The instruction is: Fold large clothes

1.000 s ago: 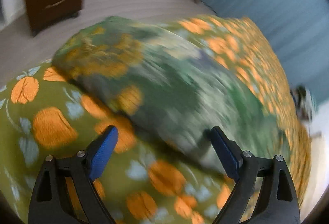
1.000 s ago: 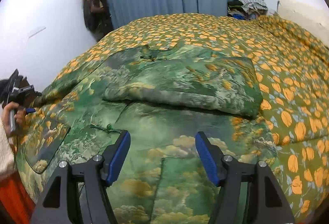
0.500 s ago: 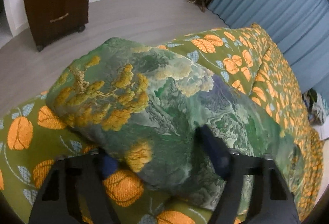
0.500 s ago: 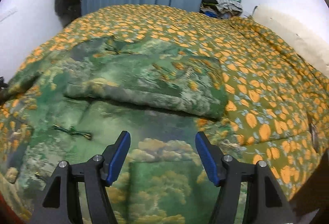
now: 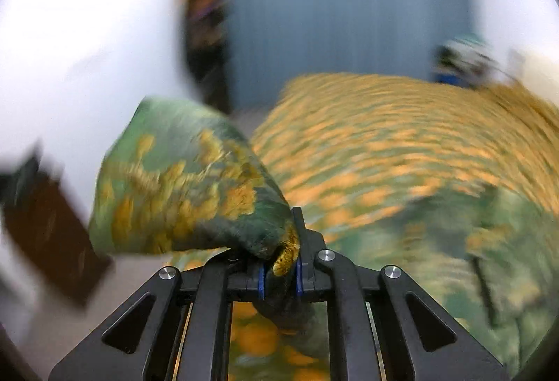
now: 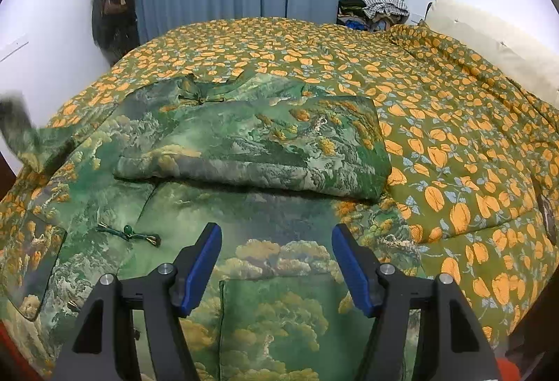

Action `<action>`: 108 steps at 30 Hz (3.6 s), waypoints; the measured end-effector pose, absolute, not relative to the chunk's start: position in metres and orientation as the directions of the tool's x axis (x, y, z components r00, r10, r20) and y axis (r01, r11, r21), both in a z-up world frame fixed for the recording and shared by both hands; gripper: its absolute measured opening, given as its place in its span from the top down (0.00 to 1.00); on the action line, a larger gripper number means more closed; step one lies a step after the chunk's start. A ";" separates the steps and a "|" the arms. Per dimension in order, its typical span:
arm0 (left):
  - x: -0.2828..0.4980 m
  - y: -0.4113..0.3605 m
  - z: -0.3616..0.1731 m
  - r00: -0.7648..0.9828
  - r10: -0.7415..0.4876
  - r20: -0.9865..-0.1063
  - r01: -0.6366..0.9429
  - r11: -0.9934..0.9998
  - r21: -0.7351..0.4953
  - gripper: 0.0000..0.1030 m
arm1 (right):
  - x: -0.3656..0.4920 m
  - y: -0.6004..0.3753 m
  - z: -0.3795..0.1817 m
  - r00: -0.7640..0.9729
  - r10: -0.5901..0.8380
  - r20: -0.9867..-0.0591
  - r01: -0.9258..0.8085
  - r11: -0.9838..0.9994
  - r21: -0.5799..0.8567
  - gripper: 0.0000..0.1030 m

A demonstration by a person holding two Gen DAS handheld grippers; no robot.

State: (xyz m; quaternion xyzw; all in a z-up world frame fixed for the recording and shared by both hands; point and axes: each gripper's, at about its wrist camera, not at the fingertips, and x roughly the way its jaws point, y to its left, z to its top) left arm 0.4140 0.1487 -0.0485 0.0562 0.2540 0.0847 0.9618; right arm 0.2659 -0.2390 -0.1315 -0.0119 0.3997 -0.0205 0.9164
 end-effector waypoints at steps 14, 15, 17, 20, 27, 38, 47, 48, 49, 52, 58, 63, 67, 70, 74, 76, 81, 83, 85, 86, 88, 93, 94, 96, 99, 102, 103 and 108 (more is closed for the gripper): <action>0.406 -0.116 -0.190 0.721 -0.027 -0.693 0.427 0.804 0.413 0.78 | 0.262 -0.279 -0.137 0.684 -0.039 -0.729 0.078 0.997 0.019 0.35; 0.403 -0.118 -0.198 0.707 -0.019 -0.707 0.435 0.800 0.414 0.65 | 0.262 -0.281 -0.138 0.679 -0.031 -0.733 0.077 0.997 0.029 0.35; 0.390 -0.118 -0.202 0.725 0.009 -0.689 0.417 0.791 0.449 0.42 | 0.268 -0.283 -0.137 0.670 0.015 -0.742 0.058 0.996 0.073 0.35; 0.368 -0.108 -0.187 0.748 -0.043 -0.663 0.430 0.791 0.434 0.08 | 0.284 -0.280 -0.132 0.664 0.132 -0.736 0.001 0.984 0.178 0.35; 0.336 -0.058 -0.164 0.671 -0.131 -0.730 0.424 0.876 0.232 0.06 | 0.386 -0.241 -0.151 0.497 0.460 -0.735 -0.106 0.874 0.475 0.35; 0.359 0.057 -0.137 0.655 -0.153 -0.740 0.172 0.984 -0.051 0.06 | 0.441 -0.191 -0.128 0.498 0.348 -0.794 -0.214 0.937 0.276 0.82; 0.407 0.072 -0.135 0.670 -0.165 -0.724 0.126 0.986 -0.108 0.07 | 0.428 -0.200 -0.133 0.577 0.193 -0.794 -0.183 0.977 0.105 0.53; 0.412 0.072 -0.137 0.662 -0.176 -0.729 0.137 0.984 -0.114 0.07 | 0.425 -0.195 -0.122 0.607 0.212 -0.766 -0.211 0.972 0.103 0.53; 0.423 0.068 -0.145 0.639 -0.194 -0.745 0.154 0.980 -0.123 0.11 | 0.429 -0.186 -0.115 0.607 0.269 -0.748 -0.265 0.956 0.128 0.53; 0.448 0.060 -0.171 0.575 -0.214 -0.790 0.172 0.975 -0.139 0.23 | 0.450 -0.160 -0.124 0.546 0.363 -0.755 -0.359 0.916 0.180 0.54; 0.467 0.060 -0.233 0.468 -0.206 -0.859 0.135 0.978 -0.161 0.23 | 0.480 -0.151 -0.209 0.395 0.324 -0.860 -0.310 0.928 0.208 0.72; 0.471 0.056 -0.219 0.443 -0.195 -0.875 0.139 0.979 -0.148 0.22 | 0.477 -0.149 -0.208 0.402 0.328 -0.855 -0.316 0.926 0.207 0.73; 0.503 0.061 -0.200 0.440 -0.250 -0.862 0.149 0.968 -0.205 0.17 | 0.476 -0.151 -0.206 0.409 0.332 -0.850 -0.324 0.924 0.205 0.73; 0.539 0.069 -0.221 0.391 -0.241 -0.888 0.112 0.970 -0.214 0.17 | 0.478 -0.155 -0.203 0.415 0.339 -0.844 -0.320 0.923 0.213 0.73; 0.573 0.083 -0.223 0.454 -0.245 -0.857 0.014 0.963 -0.268 0.16 | 0.477 -0.157 -0.205 0.420 0.344 -0.840 -0.319 0.922 0.218 0.73; 0.577 0.085 -0.226 0.467 -0.258 -0.846 -0.011 0.955 -0.297 0.13 | 0.476 -0.158 -0.207 0.422 0.349 -0.837 -0.318 0.921 0.223 0.73; 0.547 0.077 -0.228 0.470 -0.246 -0.848 0.040 0.965 -0.258 0.12 | 0.476 -0.158 -0.207 0.426 0.349 -0.834 -0.322 0.921 0.221 0.73; 0.523 0.076 -0.223 0.473 -0.255 -0.843 0.080 0.966 -0.247 0.11 | 0.476 -0.158 -0.207 0.425 0.348 -0.835 -0.324 0.920 0.219 0.73; 0.497 0.074 -0.220 0.469 -0.255 -0.846 0.126 0.967 -0.222 0.11 | 0.476 -0.157 -0.206 0.425 0.346 -0.837 -0.322 0.922 0.217 0.73; 0.482 0.074 -0.217 0.466 -0.253 -0.848 0.151 0.967 -0.205 0.11 | 0.475 -0.157 -0.205 0.425 0.342 -0.838 -0.321 0.923 0.214 0.73; 0.452 0.072 -0.210 0.451 -0.248 -0.858 0.194 0.965 -0.177 0.11 | 0.471 -0.157 -0.199 0.427 0.329 -0.842 -0.318 0.927 0.201 0.72; 0.378 0.084 -0.183 0.414 -0.271 -0.869 0.219 0.956 -0.194 0.11 | 0.436 -0.171 -0.162 0.462 0.332 -0.822 -0.323 0.927 0.192 0.53; 0.367 0.090 -0.179 0.418 -0.272 -0.867 0.207 0.958 -0.200 0.09 | 0.422 -0.180 -0.154 0.467 0.322 -0.823 -0.321 0.930 0.182 0.34; 0.343 0.109 -0.172 0.429 -0.271 -0.862 0.156 0.962 -0.224 0.06 | 0.400 -0.199 -0.143 0.477 0.299 -0.826 -0.307 0.938 0.163 0.26; 0.314 0.133 -0.178 0.397 -0.319 -0.860 0.082 0.946 -0.313 0.04 | 0.358 -0.247 -0.133 0.456 0.275 -0.847 -0.272 0.949 0.161 0.26; 0.289 0.139 -0.201 0.303 -0.388 -0.871 0.053 0.919 -0.391 0.04 | 0.320 -0.298 -0.129 0.420 0.236 -0.876 -0.219 0.964 0.154 0.26; 0.280 0.136 -0.208 0.275 -0.403 -0.873 0.059 0.913 -0.403 0.04 | 0.305 -0.318 -0.130 0.394 0.222 -0.892 -0.197 0.968 0.154 0.26; 0.247 0.115 -0.223 0.228 -0.404 -0.886 0.120 0.914 -0.387 0.04 | 0.249 -0.387 -0.155 0.235 0.205 -0.950 -0.109 0.977 0.184 0.26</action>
